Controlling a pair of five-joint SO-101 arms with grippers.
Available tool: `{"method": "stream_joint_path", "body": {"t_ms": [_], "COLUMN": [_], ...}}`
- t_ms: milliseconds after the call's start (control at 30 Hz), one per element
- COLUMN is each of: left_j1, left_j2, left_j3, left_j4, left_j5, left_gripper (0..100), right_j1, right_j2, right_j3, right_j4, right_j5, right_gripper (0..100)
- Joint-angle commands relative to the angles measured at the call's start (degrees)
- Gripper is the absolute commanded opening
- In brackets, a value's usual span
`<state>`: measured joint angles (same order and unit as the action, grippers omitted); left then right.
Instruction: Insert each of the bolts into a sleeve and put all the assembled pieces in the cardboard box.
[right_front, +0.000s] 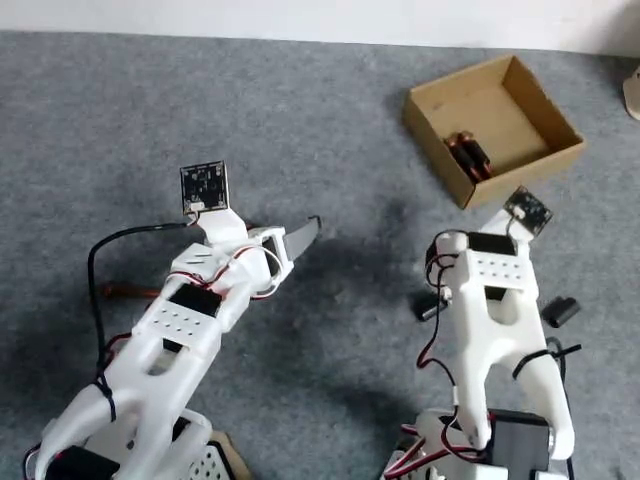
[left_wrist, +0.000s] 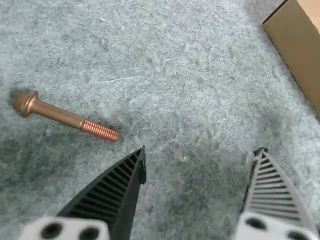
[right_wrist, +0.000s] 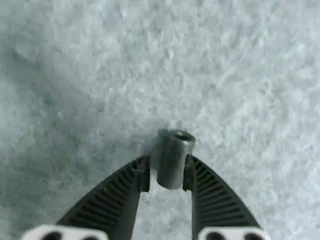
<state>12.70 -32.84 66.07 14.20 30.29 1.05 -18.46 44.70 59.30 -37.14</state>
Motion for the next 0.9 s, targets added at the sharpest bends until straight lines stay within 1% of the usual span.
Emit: {"method": "stream_joint_path", "body": {"t_ms": [0,233,400,500,533,600,667,733,800,867], "left_j1": [-0.75,-0.57,-0.75,-1.54,-1.71,-2.07,-2.07,-2.15,-2.42,-4.18], "left_j2": [-1.98,-1.98,-1.98,-2.15,-2.15,-2.15,-2.15,-2.15,-2.24,-2.07], "left_j3": [-3.12,-3.12,-3.30,-3.65,-4.00,-5.41,-6.55,-7.52,-9.19,-12.26], "left_j4": [-1.14,-0.97,-1.05,-1.14,-0.97,-0.88,-0.79,-0.53,2.81,8.88], "left_j5": [0.26,0.44,0.53,0.53,0.53,0.62,0.62,0.53,0.26,0.62], "left_gripper": [32,32,32,32,32,32,32,32,32,32], "right_j1": [-1.36,-1.19,-1.10,-1.10,-0.92,0.13,1.36,1.98,1.98,1.98], "right_j2": [-0.75,-1.01,-1.01,-1.01,-1.01,-1.01,-1.01,-1.01,-1.01,-1.10], "right_j3": [1.71,11.65,14.64,14.73,14.73,14.29,14.20,14.20,14.20,14.20], "right_j4": [-0.31,-12.00,-16.48,-17.10,-17.10,-17.10,-17.01,-17.01,-16.92,-16.92], "right_j5": [-1.05,-0.70,-0.88,-0.70,-0.62,-0.53,-0.53,-0.53,-0.53,-0.53], "right_gripper": [11.6,11.6,11.2,10.4,8.3,0.2,1.4,0.3,0.4,0.4]}}
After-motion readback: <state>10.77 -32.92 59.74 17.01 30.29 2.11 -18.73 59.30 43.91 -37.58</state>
